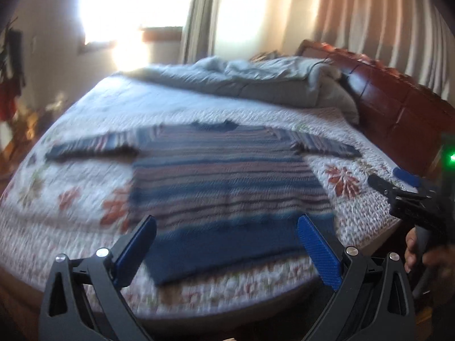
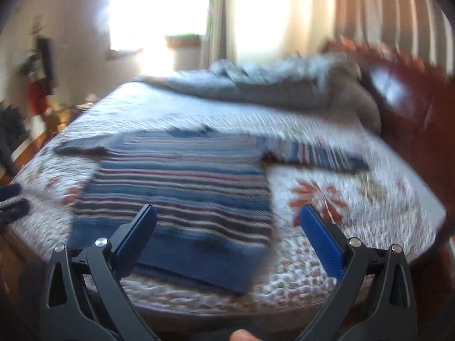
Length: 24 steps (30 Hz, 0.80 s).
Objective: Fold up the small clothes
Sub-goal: 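Reach the right gripper to a sleeve cuff and close on it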
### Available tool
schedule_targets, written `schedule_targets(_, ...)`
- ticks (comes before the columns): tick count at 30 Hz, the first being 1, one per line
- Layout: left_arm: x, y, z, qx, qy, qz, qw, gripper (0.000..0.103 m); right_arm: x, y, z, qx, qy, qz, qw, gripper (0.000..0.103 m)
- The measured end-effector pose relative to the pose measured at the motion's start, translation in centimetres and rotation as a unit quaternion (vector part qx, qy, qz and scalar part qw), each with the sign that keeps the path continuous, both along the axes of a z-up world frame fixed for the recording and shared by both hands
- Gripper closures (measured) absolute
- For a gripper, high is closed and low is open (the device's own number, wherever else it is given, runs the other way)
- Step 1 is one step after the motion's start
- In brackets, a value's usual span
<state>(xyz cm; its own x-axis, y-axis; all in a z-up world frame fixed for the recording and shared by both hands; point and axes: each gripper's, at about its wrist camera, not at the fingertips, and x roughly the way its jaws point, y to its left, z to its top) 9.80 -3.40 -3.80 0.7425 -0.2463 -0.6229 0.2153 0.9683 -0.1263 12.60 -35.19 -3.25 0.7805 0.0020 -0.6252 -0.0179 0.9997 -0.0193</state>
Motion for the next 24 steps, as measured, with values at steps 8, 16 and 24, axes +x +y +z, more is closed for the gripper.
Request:
schedule_targets(8, 12.7, -4.4, -4.1, -0.024, 0.094, -0.032, 0.9948, 0.004, 11.8, -18.1, -4.1, 0.155, 0.045, -0.110, 0.981, 0.003)
schedule_targets(16, 22.6, -6.2, -7.5, -0.069, 0.079, -0.015, 0.9944, 0.004, 20.2, -32.9, -9.5, 0.293, 0.075, -0.228, 0.925, 0.003)
schedule_targets(24, 31.3, -8.6, -10.9, -0.124, 0.119, -0.031, 0.9846, 0.004, 25.8, -40.6, -14.2, 0.396, 0.082, -0.263, 0.876, 0.053)
